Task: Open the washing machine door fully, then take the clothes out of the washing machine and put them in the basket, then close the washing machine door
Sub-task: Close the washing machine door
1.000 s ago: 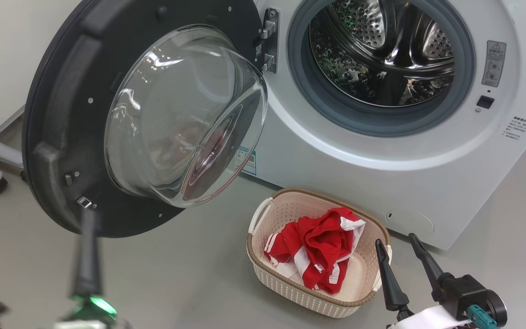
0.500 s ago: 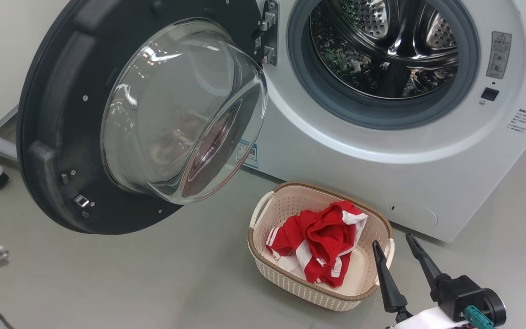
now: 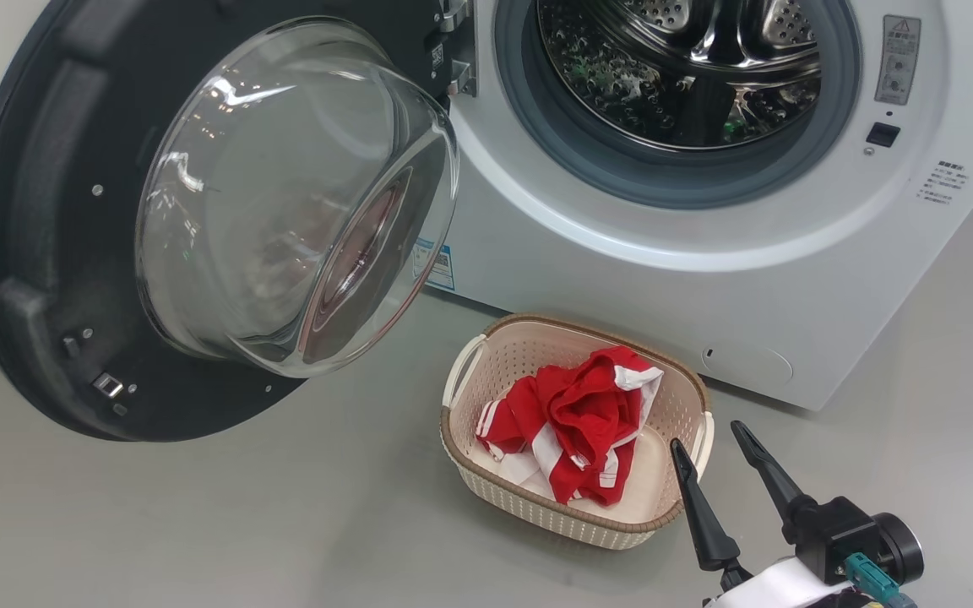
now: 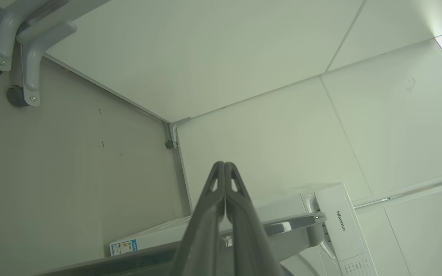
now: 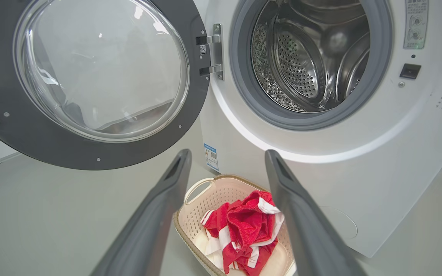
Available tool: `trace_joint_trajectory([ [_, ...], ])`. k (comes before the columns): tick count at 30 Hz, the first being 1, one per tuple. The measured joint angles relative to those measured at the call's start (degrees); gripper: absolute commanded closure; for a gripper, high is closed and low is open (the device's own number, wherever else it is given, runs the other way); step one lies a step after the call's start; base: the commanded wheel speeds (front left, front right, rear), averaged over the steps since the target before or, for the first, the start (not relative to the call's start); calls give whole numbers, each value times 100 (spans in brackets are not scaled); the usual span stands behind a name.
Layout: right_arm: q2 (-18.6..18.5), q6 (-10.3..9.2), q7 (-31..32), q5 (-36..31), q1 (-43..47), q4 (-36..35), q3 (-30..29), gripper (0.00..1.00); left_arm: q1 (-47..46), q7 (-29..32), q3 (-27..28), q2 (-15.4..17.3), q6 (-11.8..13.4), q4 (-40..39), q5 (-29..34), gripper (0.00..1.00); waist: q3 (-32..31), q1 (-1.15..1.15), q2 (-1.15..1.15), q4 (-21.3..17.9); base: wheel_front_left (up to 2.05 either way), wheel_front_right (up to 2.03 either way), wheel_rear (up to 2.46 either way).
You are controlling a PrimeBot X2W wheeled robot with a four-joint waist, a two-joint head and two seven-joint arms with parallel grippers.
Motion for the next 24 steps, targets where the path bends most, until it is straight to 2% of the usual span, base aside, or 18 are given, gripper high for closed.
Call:
trace_joint_trajectory([
  [4,-20,33,45,-12,-27,-36,16,0,-64,222,-40,168,4,471,-148,100,93,0,0,-108,0,0,0],
  [7,-70,33,51,-42,-102,-93,-5,0,-285,528,-287,305,5,699,-155,100,212,0,0,-184,0,0,0],
  [12,-116,32,51,-42,-136,-96,-56,0,-473,862,-612,354,5,973,-148,100,307,0,0,-239,0,0,0],
  [24,-146,26,78,-42,-162,-137,-86,0,-538,1572,-979,490,5,1459,-158,100,416,0,0,-183,0,0,0],
])
